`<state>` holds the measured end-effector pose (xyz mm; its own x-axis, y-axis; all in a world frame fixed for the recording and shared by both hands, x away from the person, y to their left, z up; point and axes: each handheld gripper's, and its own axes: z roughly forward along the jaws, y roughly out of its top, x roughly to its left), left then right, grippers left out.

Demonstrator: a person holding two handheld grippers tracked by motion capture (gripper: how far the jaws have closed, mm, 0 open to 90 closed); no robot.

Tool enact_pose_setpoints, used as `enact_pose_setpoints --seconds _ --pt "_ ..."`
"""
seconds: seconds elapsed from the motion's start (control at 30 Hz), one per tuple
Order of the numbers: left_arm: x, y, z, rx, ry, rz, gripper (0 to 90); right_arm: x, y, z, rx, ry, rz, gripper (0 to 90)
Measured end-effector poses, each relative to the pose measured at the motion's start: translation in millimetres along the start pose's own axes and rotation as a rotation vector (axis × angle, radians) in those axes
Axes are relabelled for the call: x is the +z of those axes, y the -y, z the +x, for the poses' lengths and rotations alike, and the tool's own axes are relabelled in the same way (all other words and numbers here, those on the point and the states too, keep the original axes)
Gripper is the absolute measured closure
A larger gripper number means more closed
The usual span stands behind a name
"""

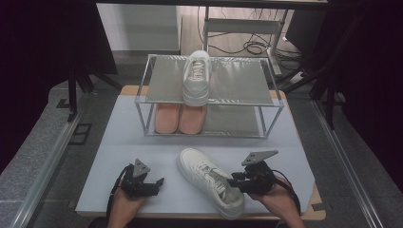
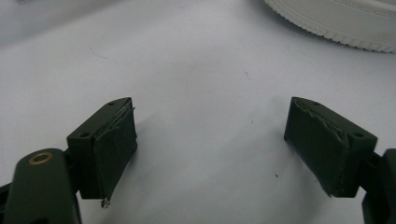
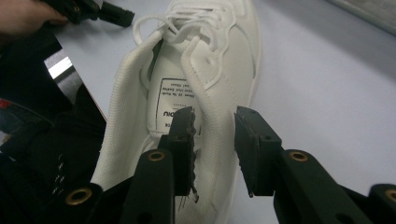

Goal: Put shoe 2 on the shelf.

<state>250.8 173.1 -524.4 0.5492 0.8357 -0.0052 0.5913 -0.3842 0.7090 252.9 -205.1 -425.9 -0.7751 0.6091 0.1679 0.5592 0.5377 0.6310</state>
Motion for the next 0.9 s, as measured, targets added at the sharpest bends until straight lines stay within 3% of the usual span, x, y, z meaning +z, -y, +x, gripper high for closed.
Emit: enact_pose_setpoints --seconds 0.1,0.43,0.6,0.73,0.9 --pt "0.0 0.0 0.0 0.0 0.0 0.001 16.8 6.8 -2.3 0.0 -0.007 0.017 0.019 67.0" --pt "0.3 0.0 -0.2 -0.006 0.0 -0.003 16.7 20.9 -8.6 -5.0 -0.004 0.009 0.052 66.1" --pt "0.3 0.0 -0.3 -0.005 0.0 -0.003 16.8 21.2 -10.0 -1.4 -0.006 0.034 0.061 73.9" --pt "0.3 0.0 -0.2 -0.005 0.0 -0.004 16.8 20.2 -9.8 -7.1 0.062 0.001 0.051 78.9" --pt "0.4 0.0 0.0 -0.006 0.001 -0.003 16.7 19.6 -6.9 -17.8 0.169 -0.084 0.022 80.1"
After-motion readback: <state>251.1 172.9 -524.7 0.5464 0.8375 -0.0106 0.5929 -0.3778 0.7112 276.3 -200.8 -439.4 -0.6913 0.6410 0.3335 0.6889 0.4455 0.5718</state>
